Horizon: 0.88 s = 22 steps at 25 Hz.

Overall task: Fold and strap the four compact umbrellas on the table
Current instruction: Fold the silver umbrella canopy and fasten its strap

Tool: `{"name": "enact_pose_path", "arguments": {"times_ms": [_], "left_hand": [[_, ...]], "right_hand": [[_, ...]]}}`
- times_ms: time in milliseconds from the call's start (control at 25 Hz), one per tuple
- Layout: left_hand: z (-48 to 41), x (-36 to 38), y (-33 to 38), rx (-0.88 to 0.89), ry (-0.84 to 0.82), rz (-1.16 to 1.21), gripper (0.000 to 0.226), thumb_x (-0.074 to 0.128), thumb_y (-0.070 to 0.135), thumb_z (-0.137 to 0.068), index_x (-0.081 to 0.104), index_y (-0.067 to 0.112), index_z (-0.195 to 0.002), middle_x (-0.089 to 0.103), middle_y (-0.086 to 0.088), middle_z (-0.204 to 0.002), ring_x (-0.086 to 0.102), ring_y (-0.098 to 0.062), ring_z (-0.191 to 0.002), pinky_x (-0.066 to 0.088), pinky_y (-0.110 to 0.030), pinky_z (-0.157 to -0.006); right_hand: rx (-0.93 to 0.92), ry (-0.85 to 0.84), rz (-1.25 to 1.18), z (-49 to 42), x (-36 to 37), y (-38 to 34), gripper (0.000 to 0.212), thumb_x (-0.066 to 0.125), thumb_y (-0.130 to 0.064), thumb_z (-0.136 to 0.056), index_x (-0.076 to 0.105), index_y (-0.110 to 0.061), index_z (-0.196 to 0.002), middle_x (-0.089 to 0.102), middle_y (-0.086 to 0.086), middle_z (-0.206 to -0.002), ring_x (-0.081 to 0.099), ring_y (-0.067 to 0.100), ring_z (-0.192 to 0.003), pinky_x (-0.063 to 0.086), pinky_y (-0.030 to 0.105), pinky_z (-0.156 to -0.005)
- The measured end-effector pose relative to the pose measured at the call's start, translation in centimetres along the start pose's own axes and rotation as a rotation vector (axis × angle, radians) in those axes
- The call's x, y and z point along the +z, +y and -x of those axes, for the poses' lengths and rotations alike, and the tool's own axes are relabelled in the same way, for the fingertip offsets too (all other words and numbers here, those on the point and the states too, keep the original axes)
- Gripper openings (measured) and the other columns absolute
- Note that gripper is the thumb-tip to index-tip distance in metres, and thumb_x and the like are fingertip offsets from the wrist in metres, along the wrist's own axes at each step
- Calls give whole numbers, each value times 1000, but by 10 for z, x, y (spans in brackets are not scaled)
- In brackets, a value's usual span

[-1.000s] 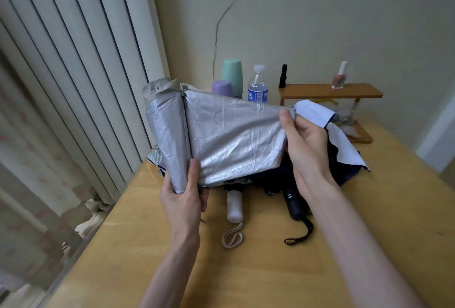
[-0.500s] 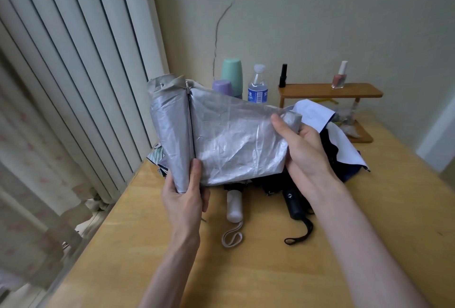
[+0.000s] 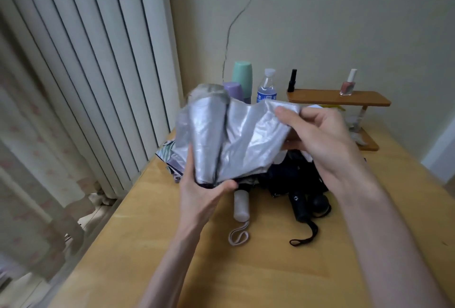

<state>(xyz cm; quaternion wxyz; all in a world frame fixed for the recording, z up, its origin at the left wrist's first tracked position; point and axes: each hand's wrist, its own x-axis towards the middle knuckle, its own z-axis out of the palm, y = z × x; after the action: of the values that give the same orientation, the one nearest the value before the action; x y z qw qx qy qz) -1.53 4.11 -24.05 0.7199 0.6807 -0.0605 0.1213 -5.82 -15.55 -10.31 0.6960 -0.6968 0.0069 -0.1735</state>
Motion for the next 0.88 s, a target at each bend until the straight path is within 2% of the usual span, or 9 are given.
{"name": "enact_pose_path", "arguments": {"times_ms": [120,240,280,400,520,600,720,800,880], "left_hand": [[4,8,5,54,-134,-143,134,98,63,-52,36,22,-163,54,24,-151,51,3,-139,44,-19,-111],[17,14,13,46,-38,-180,46,74,57,-91,62,24,-120,67,36,-95,62,0,-91,50,-21,-81],[21,14,19,31,-29,-147,36,65,58,-98,61,25,-113,67,31,-87,62,-3,-80,52,-29,-76],[26,12,31,46,-26,-55,64,50,68,-101,43,24,-147,70,5,-91,68,-30,-78,54,-46,-71],[33,3,43,143,9,-83,80,45,49,-111,-14,44,-165,57,18,-65,58,-3,-60,51,-20,-70],[34,1,45,208,70,-118,80,43,33,-114,-21,44,-161,39,16,-57,47,3,-50,43,-13,-62],[24,0,40,196,60,-104,66,37,33,-116,-1,64,-159,43,-16,-63,34,-33,-53,46,-51,-54],[20,1,30,209,44,-91,57,36,27,-116,21,62,-159,64,8,-77,38,-35,-56,50,-57,-57],[24,1,33,243,47,-46,51,37,25,-117,34,51,-160,64,37,-129,63,-19,-77,58,-56,-75]], "right_hand": [[3,-96,70,-2,30,-28,19,70,-12,-99,76,4,-93,80,16,-86,78,24,-71,60,26,-59],[73,-223,152,-14,77,-51,15,64,-9,-100,72,3,-97,79,21,-86,80,28,-71,65,29,-60],[93,-251,196,-21,93,-54,14,63,-9,-100,72,2,-98,79,23,-88,80,28,-71,64,30,-61],[142,-282,341,-45,128,-50,15,63,-12,-99,71,0,-97,79,19,-83,79,22,-65,61,27,-57],[197,-269,472,-62,145,-43,20,63,-17,-100,71,-1,-92,78,14,-74,79,18,-65,60,28,-59],[223,-273,495,-69,150,-40,21,63,-18,-101,72,-1,-92,79,14,-74,80,20,-69,61,29,-61],[213,-392,578,-75,153,-36,23,61,-21,-103,76,-4,-98,81,11,-85,80,20,-76,65,31,-67],[134,-470,533,-79,149,-35,16,65,-18,-103,76,-9,-110,81,10,-100,81,20,-84,67,34,-76],[-85,-407,395,-83,135,-37,15,70,-12,-100,77,-18,-111,81,3,-101,80,18,-91,64,39,-88]]}}
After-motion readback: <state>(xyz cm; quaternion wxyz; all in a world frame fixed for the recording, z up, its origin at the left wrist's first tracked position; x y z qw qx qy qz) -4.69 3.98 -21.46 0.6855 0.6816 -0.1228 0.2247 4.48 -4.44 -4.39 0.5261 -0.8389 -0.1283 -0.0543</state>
